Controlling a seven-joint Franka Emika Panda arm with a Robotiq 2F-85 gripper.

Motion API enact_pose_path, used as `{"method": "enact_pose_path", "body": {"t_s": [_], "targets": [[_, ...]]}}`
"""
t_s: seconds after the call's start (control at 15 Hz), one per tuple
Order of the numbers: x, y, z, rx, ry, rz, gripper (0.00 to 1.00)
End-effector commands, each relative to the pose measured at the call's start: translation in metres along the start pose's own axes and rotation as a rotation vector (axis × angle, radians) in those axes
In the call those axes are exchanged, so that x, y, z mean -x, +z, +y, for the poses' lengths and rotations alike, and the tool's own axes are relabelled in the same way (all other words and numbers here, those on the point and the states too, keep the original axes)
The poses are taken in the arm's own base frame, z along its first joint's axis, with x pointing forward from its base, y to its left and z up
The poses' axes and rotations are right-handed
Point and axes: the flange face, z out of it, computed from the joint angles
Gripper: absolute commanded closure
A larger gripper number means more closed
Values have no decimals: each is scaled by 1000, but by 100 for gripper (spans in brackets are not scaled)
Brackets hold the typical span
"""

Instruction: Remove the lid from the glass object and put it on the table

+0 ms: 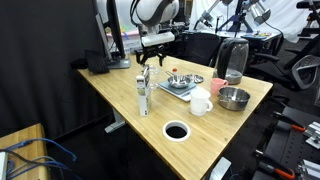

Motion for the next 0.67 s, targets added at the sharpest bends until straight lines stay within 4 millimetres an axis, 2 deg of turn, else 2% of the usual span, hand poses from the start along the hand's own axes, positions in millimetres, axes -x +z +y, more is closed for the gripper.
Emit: {"method": "enact_pose_path", "body": {"t_s": [0.0,0.4,0.53,0.6], "targets": [[-3,-4,-3,30,12,-8,0],[0,-6,-3,32,12,-13,0],[0,-6,-3,30,13,-16,17],[0,-7,-3,27,14,-12,32]]}}
